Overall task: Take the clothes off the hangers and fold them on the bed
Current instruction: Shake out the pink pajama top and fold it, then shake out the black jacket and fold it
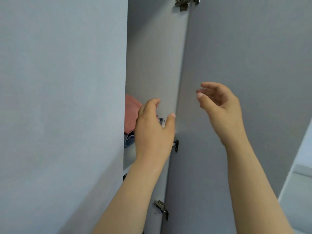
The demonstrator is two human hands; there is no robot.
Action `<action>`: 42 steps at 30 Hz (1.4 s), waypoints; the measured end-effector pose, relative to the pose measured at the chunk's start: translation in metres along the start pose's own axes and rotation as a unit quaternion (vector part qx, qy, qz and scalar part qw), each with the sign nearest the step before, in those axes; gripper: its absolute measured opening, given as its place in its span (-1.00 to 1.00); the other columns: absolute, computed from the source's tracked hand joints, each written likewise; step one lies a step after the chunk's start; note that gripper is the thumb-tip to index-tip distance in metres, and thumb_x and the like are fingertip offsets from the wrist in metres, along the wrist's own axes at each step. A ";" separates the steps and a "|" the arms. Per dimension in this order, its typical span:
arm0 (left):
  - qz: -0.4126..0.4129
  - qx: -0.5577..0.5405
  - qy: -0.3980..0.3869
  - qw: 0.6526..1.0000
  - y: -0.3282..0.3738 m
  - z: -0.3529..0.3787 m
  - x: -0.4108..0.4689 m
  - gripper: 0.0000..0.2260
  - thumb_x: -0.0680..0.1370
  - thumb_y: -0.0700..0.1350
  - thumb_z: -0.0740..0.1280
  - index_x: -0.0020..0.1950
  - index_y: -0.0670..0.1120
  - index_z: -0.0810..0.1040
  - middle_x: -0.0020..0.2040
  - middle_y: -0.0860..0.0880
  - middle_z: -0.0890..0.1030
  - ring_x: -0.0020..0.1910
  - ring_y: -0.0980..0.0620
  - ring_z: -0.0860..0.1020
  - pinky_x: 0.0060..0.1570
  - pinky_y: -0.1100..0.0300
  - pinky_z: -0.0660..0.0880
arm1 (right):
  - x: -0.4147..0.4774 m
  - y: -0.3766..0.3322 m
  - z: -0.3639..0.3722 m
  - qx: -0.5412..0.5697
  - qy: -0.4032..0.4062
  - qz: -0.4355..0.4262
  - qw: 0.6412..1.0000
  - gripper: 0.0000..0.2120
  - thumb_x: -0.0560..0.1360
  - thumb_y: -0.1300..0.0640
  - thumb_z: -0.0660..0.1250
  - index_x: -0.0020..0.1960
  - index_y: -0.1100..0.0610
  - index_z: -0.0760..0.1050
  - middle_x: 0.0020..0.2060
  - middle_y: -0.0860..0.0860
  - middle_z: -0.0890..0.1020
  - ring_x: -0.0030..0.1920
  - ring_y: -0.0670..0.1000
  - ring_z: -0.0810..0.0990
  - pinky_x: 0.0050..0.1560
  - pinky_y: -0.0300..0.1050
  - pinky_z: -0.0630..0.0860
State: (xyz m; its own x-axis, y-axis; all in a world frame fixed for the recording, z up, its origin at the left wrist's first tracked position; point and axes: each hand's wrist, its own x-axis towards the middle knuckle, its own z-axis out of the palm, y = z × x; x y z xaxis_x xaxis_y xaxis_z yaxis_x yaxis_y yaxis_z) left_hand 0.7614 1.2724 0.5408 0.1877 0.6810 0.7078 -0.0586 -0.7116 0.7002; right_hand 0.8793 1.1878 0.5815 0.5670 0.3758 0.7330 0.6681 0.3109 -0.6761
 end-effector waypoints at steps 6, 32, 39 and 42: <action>-0.009 -0.088 -0.058 0.994 0.036 -0.004 -0.035 -0.67 0.52 -0.07 0.38 0.26 0.01 0.44 0.17 0.13 0.50 0.15 0.14 0.50 0.15 0.16 0.46 | -0.047 -0.037 -0.050 -0.051 0.057 0.005 0.997 -0.78 0.53 0.16 0.36 0.17 0.01 0.55 -0.01 -0.06 0.67 -0.01 -0.09 0.63 0.18 0.04 0.54; -0.064 -0.414 -0.372 0.828 0.124 0.049 -0.188 -0.75 0.50 -0.13 0.40 0.09 0.16 0.48 0.10 0.17 0.58 0.08 0.12 0.58 0.17 0.13 0.51 | -0.241 -0.133 -0.208 -0.287 0.281 0.090 0.911 -0.75 0.52 0.23 0.37 0.17 0.01 0.54 -0.01 -0.06 0.68 0.04 -0.07 0.63 -0.01 -0.28 0.54; -0.044 -0.443 -0.432 0.785 0.187 0.045 -0.252 -0.79 0.50 -0.13 0.40 0.04 0.13 0.50 0.04 0.17 0.60 0.03 0.18 0.58 0.11 0.21 0.51 | -0.315 -0.179 -0.252 -0.343 0.334 0.118 0.870 -0.75 0.52 0.21 0.36 0.17 -0.01 0.53 -0.02 -0.10 0.67 0.04 -0.12 0.63 -0.02 -0.34 0.50; -0.047 -0.459 -0.461 0.758 0.214 0.043 -0.282 -0.78 0.49 -0.14 0.41 0.03 0.14 0.50 0.04 0.17 0.60 0.02 0.18 0.58 0.11 0.17 0.53 | -0.343 -0.208 -0.272 -0.382 0.363 0.126 0.840 -0.75 0.52 0.18 0.36 0.17 -0.03 0.54 -0.02 -0.12 0.67 0.02 -0.12 0.63 -0.02 -0.25 0.54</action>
State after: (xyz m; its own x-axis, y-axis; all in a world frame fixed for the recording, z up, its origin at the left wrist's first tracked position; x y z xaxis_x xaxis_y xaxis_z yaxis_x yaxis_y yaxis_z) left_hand 0.7385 0.9201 0.4868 0.8140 0.0088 0.5808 -0.5806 0.0413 0.8132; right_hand 0.6770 0.7571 0.4907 0.6965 -0.3723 0.6135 0.4390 -0.4553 -0.7746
